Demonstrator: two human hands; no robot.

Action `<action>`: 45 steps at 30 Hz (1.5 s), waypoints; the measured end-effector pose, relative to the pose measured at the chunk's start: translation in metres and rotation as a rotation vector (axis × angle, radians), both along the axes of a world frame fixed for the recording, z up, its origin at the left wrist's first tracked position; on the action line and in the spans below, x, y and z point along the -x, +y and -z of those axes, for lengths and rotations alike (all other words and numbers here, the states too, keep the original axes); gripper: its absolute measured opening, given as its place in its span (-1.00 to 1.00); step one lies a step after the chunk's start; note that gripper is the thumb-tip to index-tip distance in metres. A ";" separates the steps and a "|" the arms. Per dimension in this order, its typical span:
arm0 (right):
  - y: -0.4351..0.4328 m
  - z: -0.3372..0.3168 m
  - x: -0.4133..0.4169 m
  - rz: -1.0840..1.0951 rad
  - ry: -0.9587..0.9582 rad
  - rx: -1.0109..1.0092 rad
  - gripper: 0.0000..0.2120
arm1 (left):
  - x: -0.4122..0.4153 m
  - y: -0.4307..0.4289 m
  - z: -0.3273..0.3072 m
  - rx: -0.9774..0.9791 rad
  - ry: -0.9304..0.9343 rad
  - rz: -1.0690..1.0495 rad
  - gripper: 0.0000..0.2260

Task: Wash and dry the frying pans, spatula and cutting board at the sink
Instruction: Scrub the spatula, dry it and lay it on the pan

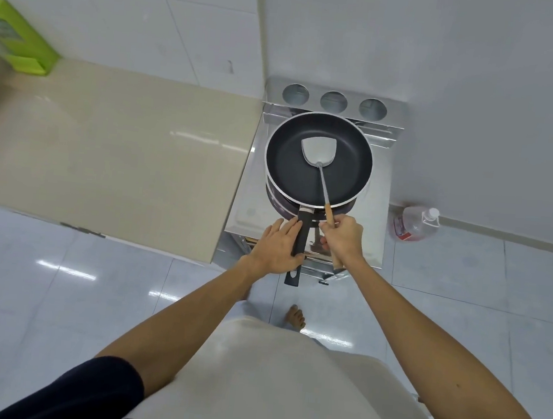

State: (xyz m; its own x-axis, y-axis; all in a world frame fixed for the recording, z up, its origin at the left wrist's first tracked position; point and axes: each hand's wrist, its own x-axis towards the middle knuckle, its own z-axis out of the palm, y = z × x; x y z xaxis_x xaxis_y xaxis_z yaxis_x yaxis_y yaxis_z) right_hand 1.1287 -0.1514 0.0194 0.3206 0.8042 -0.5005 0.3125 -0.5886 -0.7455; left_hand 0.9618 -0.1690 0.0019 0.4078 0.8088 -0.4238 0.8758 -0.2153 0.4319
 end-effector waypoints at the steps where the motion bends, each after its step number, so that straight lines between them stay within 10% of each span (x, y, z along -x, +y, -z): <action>1: 0.001 0.000 0.000 -0.007 -0.001 0.002 -0.91 | 0.000 0.000 -0.001 0.000 -0.002 -0.007 -0.26; 11: 0.001 0.005 -0.007 -0.139 -0.090 -0.020 -0.84 | 0.000 -0.001 -0.003 -0.015 0.005 -0.013 -0.31; 26: 0.041 -0.012 0.005 -0.706 -0.794 -0.178 -0.41 | 0.045 0.063 -0.039 -0.165 0.096 -0.136 -0.33; 45: 0.078 -0.056 0.283 -1.069 -0.811 -0.282 -0.40 | 0.376 0.037 -0.112 -0.365 0.216 -0.345 -0.33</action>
